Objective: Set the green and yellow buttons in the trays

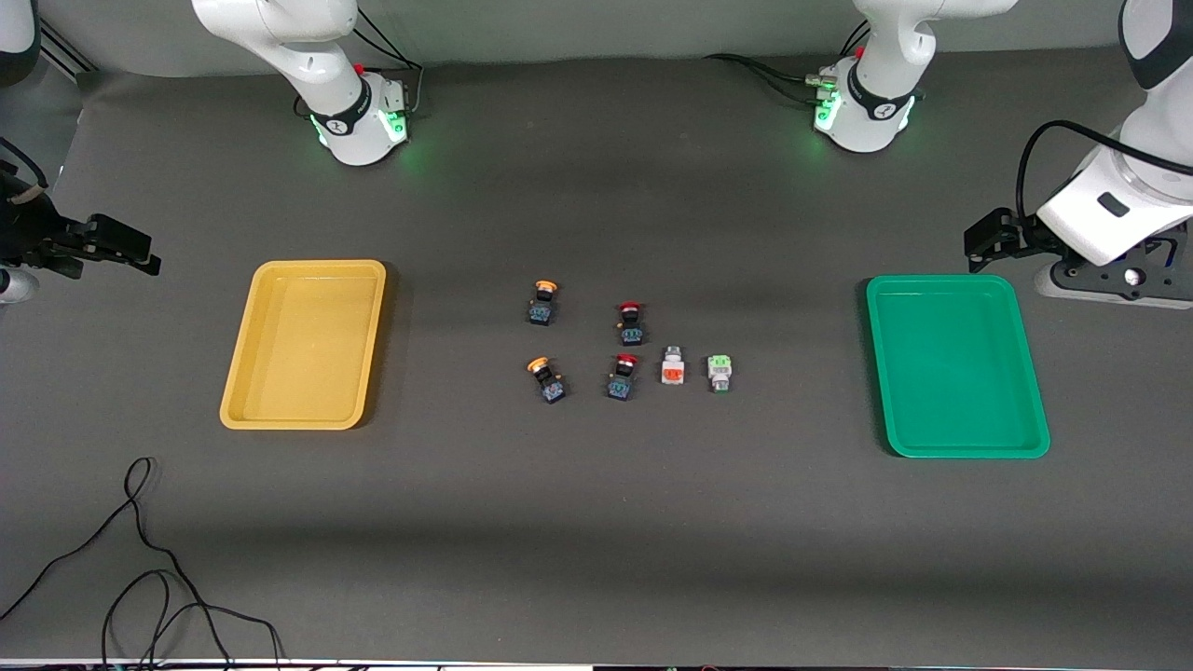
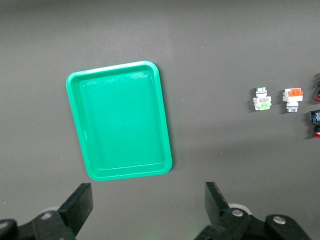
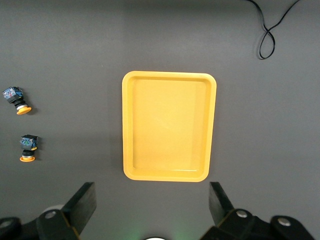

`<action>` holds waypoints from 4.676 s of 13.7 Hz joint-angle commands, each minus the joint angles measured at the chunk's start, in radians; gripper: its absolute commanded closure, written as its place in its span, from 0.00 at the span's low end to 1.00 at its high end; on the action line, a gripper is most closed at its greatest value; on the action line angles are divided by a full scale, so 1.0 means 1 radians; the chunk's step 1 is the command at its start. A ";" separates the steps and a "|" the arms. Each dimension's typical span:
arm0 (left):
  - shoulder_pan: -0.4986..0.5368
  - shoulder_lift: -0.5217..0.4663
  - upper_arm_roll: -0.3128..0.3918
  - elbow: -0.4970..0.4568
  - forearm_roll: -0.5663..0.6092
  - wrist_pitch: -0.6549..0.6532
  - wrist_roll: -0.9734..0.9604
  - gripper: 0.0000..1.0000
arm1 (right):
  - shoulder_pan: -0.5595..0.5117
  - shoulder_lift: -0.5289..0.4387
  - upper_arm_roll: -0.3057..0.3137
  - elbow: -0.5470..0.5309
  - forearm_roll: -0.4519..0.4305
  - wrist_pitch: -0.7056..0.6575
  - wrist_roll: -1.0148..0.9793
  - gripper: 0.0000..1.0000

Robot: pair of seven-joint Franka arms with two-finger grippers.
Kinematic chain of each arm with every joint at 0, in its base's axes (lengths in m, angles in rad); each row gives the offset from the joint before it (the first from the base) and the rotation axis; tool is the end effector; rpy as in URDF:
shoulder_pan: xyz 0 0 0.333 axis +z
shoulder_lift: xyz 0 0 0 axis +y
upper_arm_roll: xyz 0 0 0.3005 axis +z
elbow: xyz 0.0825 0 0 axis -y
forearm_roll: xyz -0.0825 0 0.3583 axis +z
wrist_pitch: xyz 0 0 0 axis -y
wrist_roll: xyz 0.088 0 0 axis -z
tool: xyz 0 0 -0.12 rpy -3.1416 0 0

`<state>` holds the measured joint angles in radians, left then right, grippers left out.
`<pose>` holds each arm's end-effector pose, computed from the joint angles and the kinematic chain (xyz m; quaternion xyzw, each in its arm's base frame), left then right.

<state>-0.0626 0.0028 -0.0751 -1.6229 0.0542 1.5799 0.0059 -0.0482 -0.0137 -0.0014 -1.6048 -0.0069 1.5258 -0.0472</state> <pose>0.5239 -0.0660 0.5723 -0.9967 0.0726 0.0211 0.0284 0.5176 -0.0266 0.5843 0.9995 -0.0012 -0.0328 0.0019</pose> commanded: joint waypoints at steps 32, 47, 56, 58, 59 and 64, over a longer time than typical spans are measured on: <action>-0.247 0.423 -0.017 -0.046 -0.123 0.371 -0.394 0.01 | 0.811 0.092 0.009 -0.337 -0.005 0.476 1.073 0.00; -0.367 0.674 -0.031 -0.089 -0.188 0.635 -0.506 0.02 | 0.812 0.488 -0.019 -0.597 -0.116 1.252 1.070 0.23; -0.368 0.655 -0.025 -0.157 -0.131 0.733 -0.500 0.84 | 0.803 0.376 -0.020 -0.347 -0.116 0.756 0.989 0.78; -0.370 0.654 -0.025 -0.160 -0.131 0.744 -0.507 1.00 | 0.797 0.341 -0.028 -0.237 -0.105 0.566 0.936 0.78; -0.367 0.648 -0.025 -0.169 -0.131 0.746 -0.518 1.00 | 0.797 0.327 -0.043 -0.184 -0.102 0.491 0.903 0.78; -0.310 0.501 -0.023 -0.170 -0.131 0.622 -0.504 1.00 | 0.783 0.238 -0.265 -0.110 0.027 0.300 0.446 0.78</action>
<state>-0.4031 0.6207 -0.0994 -1.7564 -0.0905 2.2769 -0.4865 0.7424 0.2498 -0.1726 -1.7040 -0.0109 1.8552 0.5994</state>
